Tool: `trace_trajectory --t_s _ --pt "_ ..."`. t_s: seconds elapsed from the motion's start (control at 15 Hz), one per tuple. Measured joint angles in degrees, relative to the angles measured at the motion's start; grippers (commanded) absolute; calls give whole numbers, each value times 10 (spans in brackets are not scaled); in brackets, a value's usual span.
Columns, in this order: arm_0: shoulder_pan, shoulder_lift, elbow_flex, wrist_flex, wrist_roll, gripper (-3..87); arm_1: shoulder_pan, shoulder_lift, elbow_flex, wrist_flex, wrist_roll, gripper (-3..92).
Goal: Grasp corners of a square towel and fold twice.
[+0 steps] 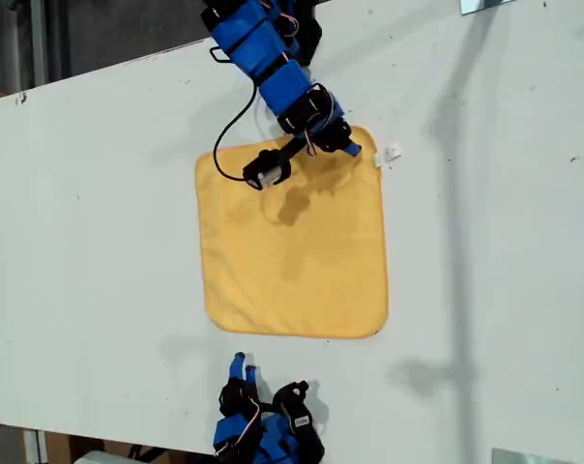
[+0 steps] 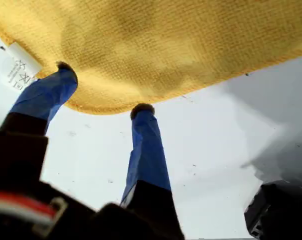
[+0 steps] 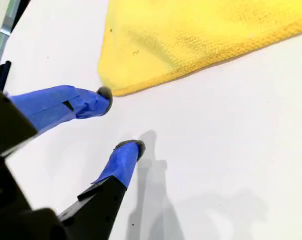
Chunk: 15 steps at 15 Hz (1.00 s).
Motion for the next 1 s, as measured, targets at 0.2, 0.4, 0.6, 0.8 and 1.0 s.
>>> trace_trajectory --t_s 0.2,0.4,0.6,0.8,1.0 --pt "0 0 0 0 0 159 -37 -96 -70 1 8 258" --pt "0 0 0 0 0 165 -43 -187 -160 8 9 53" --pt "16 0 -2 -6 14 158 -51 -210 -189 -1 9 -1" --pt "64 -3 -8 -20 24 140 -49 -212 -191 6 9 -1" --pt "177 -74 -72 -37 -40 139 -42 -217 -194 10 7 -1"
